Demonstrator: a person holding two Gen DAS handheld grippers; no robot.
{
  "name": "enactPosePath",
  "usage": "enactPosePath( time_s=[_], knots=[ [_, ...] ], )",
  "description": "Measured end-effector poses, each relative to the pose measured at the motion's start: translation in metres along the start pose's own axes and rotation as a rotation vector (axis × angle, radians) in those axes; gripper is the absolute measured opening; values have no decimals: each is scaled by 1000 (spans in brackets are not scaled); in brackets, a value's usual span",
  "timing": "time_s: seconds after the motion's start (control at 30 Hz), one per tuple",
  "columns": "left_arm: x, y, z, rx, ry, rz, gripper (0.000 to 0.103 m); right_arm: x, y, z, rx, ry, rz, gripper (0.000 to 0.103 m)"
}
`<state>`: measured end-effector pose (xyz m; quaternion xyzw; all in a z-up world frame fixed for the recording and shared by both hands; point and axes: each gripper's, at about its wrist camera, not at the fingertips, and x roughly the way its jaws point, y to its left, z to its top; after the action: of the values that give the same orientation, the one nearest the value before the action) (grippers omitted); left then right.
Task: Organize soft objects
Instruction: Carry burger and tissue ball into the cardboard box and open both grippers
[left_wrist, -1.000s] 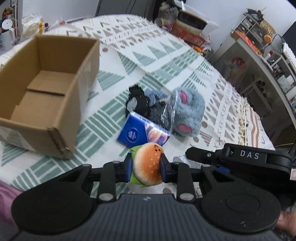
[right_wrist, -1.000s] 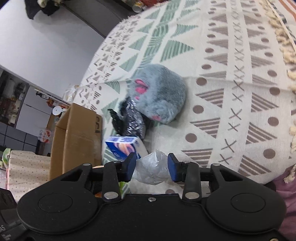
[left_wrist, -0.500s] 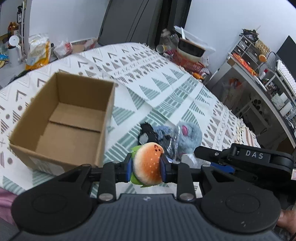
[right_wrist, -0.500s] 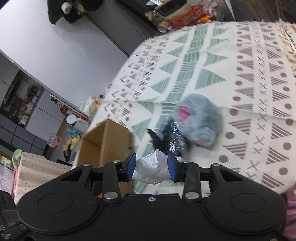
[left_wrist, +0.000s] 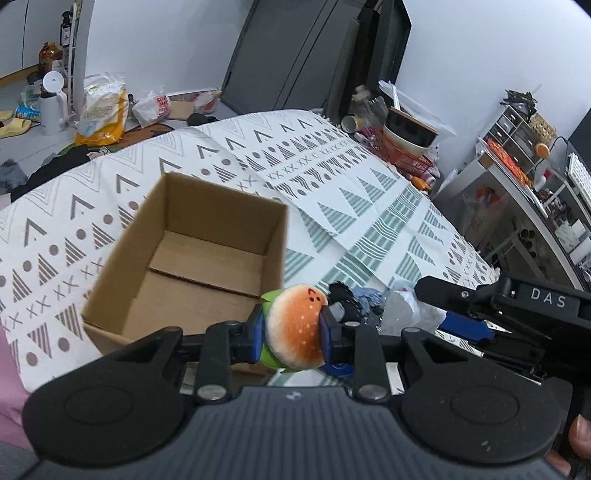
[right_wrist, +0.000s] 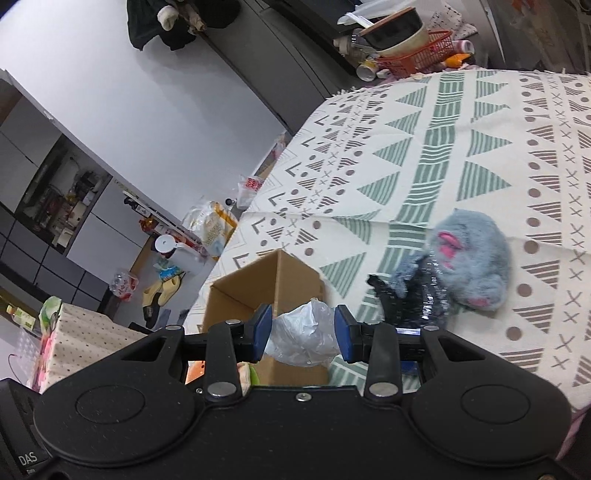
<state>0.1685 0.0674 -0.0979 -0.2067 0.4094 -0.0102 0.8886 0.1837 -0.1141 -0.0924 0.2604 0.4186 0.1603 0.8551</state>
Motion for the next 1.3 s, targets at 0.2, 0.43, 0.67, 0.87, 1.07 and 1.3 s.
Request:
enactPosePath(
  time_s=[0.2,0.43,0.67,0.87,1.07,1.3],
  knots=[
    [-1,23,12,-23,-10,2,28,13,26,-6,-42,-3,32,37],
    [8,56,18,-73,2,29,28,39,53,-15,-77,36,57,37],
    [15,84,21,-109,20,53,29,68,72,-27,-102,93,67,37],
    [25,92,24,-96,38,88,33,85,69,-37,-74,141,53,37],
    [23,86,28,-50,45,109,47,91,65,-44,-51,166,44,38],
    [14,80,27,-60,37,125,53,80,57,-42,-5,180,55,58]
  ],
)
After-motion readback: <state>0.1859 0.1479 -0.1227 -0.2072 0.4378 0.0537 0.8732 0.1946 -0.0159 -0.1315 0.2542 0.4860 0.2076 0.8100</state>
